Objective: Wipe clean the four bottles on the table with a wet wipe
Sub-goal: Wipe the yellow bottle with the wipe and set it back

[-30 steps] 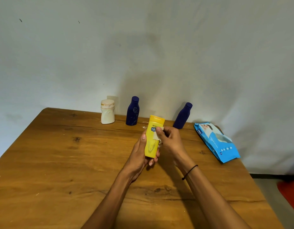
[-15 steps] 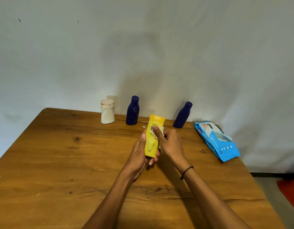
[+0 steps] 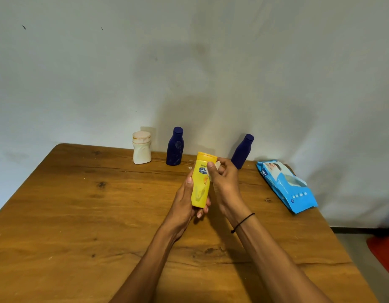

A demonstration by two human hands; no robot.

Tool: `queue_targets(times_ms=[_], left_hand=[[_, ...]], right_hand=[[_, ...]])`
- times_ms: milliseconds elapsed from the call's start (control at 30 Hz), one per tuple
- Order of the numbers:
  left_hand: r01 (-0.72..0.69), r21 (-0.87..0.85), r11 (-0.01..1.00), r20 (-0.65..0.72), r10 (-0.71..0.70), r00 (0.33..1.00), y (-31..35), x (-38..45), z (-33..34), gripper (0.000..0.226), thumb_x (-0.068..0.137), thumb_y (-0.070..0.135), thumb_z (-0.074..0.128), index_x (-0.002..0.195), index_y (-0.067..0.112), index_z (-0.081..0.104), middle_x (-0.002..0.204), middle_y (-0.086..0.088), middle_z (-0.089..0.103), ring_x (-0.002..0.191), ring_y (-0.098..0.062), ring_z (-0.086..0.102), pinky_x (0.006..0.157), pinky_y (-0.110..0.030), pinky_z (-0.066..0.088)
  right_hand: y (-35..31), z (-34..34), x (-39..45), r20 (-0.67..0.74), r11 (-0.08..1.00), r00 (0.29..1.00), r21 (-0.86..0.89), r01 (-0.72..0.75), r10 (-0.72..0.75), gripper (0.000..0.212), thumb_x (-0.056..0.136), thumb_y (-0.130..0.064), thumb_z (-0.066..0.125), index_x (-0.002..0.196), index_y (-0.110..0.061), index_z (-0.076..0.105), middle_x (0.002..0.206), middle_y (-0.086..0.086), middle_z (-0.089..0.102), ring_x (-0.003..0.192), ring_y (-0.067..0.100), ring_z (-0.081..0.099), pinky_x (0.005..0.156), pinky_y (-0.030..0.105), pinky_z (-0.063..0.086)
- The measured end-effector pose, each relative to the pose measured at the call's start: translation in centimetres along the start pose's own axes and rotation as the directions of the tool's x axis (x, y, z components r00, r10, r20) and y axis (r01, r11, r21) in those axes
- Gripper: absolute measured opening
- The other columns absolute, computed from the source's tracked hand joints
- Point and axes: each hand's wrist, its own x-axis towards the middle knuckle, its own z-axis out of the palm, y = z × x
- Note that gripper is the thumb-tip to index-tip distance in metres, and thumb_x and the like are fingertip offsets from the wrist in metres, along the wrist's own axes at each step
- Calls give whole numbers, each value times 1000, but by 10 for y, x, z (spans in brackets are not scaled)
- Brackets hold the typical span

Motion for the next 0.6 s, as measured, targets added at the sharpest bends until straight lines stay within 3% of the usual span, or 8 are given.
queue_targets(times_ms=[167,300,400,433,533,600], left_hand=[[9,-34,999,-34,-10,999,-1,1,-1,52,107,59,32,153,37,45,82,-18,66,66,-24,60,47,-26,44],[7,-64,998,-55,-11,998,2,1,-3,46,109,56,32,147,38,50,88,-16,66,69,-22,60,51,-29,45],[-2,-70,998,-72,-3,997,5,0,-5,48,109,55,32,148,33,50,87,-16,65,67,-21,59,49,-27,45],[-3,-69,998,-79,-3,997,5,1,-6,49,109,55,32,148,30,49,86,-16,65,67,-21,59,48,-26,44],[-3,-65,998,-93,-3,996,4,2,-8,51,109,55,31,148,27,50,85,-17,65,66,-21,59,47,-26,44],[-5,-58,998,-91,0,996,4,2,-7,52,109,55,31,149,27,48,84,-16,66,66,-21,59,47,-26,44]], right_hand=[[0,-7,-12,-16,995,1000,96,-16,17,26,92,-3,75,115,-2,64,105,10,79,94,19,78,66,22,61],[2,-8,-24,-45,999,999,17,30,-30,22,89,-9,80,111,-7,74,104,3,78,79,6,77,55,20,58],[-1,-9,-34,43,997,999,82,11,-15,18,103,-22,63,112,-10,75,96,3,80,70,16,73,53,33,59],[-2,-11,-35,73,991,997,133,-20,10,22,107,-21,56,113,-10,74,96,2,80,73,17,73,59,34,59],[-1,-19,-31,105,968,992,234,-88,65,31,109,-4,42,123,-7,70,117,5,76,108,17,74,87,32,61],[0,-21,-31,82,983,996,176,-50,35,31,107,-1,47,125,-10,70,119,1,76,108,13,74,89,32,62]])
